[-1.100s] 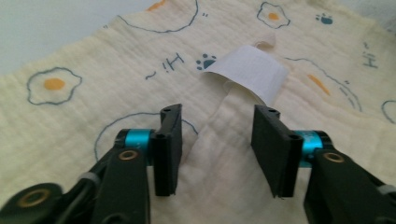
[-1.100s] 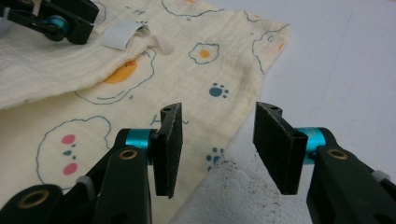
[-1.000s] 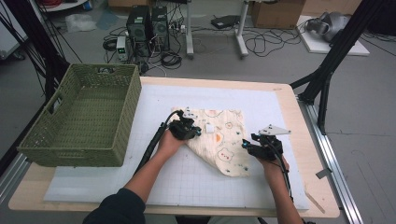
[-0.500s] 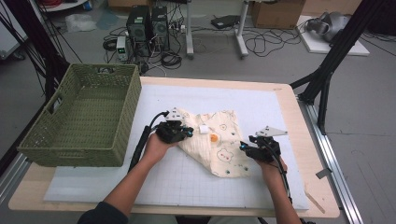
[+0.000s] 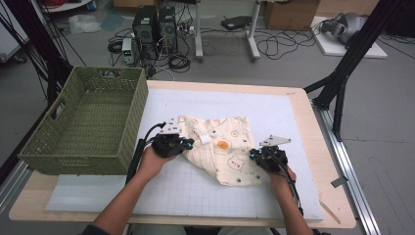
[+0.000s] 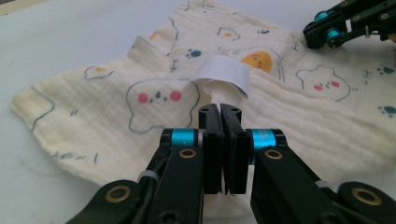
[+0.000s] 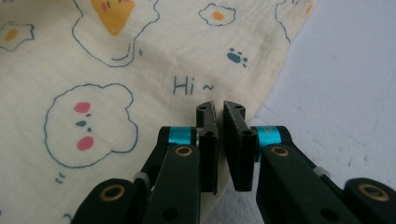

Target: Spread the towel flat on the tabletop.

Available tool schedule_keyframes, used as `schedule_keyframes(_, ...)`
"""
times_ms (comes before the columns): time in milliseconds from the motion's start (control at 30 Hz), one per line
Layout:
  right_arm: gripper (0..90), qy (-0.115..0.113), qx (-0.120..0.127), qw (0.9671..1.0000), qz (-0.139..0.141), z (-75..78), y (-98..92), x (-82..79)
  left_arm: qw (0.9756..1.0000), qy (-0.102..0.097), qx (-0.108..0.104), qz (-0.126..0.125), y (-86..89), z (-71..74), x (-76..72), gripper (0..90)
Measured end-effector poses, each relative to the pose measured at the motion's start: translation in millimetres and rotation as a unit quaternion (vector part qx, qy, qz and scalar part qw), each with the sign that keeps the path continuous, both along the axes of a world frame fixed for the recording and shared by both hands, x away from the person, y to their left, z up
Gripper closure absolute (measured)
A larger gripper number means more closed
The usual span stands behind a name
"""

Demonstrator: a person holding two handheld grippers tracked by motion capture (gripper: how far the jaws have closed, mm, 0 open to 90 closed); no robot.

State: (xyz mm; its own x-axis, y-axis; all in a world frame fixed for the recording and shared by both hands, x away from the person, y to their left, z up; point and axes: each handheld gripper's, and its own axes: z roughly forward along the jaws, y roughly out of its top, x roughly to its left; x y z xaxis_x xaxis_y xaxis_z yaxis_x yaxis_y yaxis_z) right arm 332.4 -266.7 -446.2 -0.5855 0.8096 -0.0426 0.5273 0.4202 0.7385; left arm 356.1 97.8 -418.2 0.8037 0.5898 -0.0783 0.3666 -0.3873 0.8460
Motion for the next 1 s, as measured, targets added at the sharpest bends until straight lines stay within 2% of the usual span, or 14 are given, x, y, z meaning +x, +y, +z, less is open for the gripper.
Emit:
schedule_keyframes(133, 86.2, -0.003, -0.011, 0.9999, -0.013, 1.4, -0.9, -0.7, 1.0, -0.004, 0.003, 0.003, 19.6, -1.6, -13.0, 86.9)
schedule_keyframes(200, 86.2, -0.005, -0.025, 0.9994, -0.022, 2.6, -2.7, -1.0, 1.0, -0.007, -0.004, -0.002, 29.1, -5.2, -22.0, 86.8)
schedule_keyframes(333, 84.9, -0.002, -0.03, 0.999, -0.032, 4.0, -4.6, -1.8, 0.9999, 0.006, -0.002, -0.01, 38.1, -11.9, -34.0, 86.2)
schedule_keyframes(367, 81.9, -0.001, -0.028, 0.9991, -0.031, 4.3, -4.2, -2.5, 0.9998, 0.01, 0.001, -0.014, 39.4, -13.0, -35.4, 85.5)
schedule_keyframes(433, 75.0, -0.003, -0.027, 0.9991, -0.031, 5.2, -3.8, -3.5, 0.9996, 0.024, 0.002, -0.012, 43.4, -15.4, -38.3, 78.6)
schedule_keyframes(500, 70.0, -0.008, -0.02, 0.9993, -0.032, 6.9, -5.8, -4.6, 0.9994, 0.03, -0.011, 0.012, 49.8, -14.4, -37.7, 61.6)
schedule_keyframes(567, 68.5, -0.012, -0.011, 0.9993, -0.033, 8.3, -7.5, -5.1, 0.9984, 0.033, -0.031, 0.035, 53.6, -11.2, -34.2, 53.4)
schedule_keyframes(600, 68.0, -0.014, -0.006, 0.9993, -0.033, 8.8, -7.9, -5.3, 0.998, 0.033, -0.038, 0.038, 54.5, -8.8, -31.4, 51.6)
schedule_keyframes(667, 66.3, -0.018, -0.005, 0.9993, -0.032, 9.5, -7.7, -5.8, 0.9973, 0.03, -0.05, 0.045, 51.5, -3.6, -25.3, 48.9)
schedule_keyframes(800, 65.0, -0.022, -0.004, 0.9994, -0.027, 9.9, -5.3, -6.4, 0.9971, 0.025, -0.062, 0.035, 33.7, 1.3, -13.4, 47.4)
schedule_keyframes(933, 63.6, -0.023, -0.002, 0.9994, -0.024, 9.7, -5.1, -6.1, 0.9984, 0.031, -0.042, 0.02, 11.9, -5.0, -5.8, 46.1)
schedule_keyframes(1000, 62.1, -0.022, 0.001, 0.9995, -0.024, 10.2, -5.7, -6.5, 0.9991, 0.033, -0.023, 0.015, 2.0, -9.9, -2.4, 45.4)
